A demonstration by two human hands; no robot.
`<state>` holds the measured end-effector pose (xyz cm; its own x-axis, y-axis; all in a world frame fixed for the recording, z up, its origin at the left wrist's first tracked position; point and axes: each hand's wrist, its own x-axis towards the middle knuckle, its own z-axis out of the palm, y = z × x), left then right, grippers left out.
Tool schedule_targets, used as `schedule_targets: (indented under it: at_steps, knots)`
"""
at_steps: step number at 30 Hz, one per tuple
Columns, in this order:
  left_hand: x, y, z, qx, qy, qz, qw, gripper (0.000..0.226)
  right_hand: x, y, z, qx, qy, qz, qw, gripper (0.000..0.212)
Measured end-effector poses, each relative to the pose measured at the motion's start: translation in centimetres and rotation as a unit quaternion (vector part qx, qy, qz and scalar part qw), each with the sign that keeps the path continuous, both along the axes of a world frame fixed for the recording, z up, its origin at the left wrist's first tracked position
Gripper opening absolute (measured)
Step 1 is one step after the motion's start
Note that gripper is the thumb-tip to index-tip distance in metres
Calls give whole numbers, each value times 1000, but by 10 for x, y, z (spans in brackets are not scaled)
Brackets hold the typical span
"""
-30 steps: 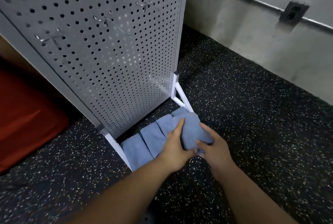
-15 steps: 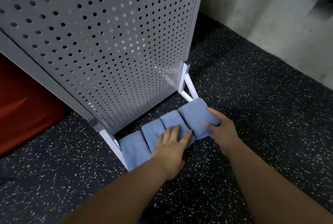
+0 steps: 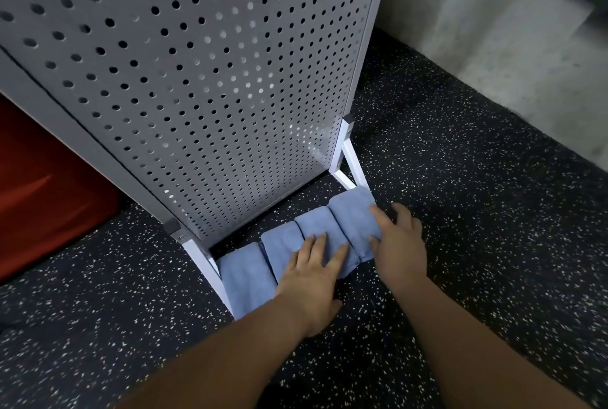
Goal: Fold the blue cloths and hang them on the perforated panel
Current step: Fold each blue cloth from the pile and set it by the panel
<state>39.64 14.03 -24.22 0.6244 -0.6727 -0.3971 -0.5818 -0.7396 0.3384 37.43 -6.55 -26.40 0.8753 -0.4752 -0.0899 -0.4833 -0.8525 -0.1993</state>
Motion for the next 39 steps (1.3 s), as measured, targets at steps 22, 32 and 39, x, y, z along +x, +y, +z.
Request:
schedule_targets:
  at_steps: [22,32,39]
  knots:
    - [-24,-5,41,9,18,-19,1000,104,-67,13,66,29,71,112,991,55]
    - [-104,-55,159,6,-16,-167,986,103,-244,7,194,44,79,-24,996,67]
    - [-206,-116,254,0,-94,-341,935,104,-400,-19,279,33,82,-137,987,69]
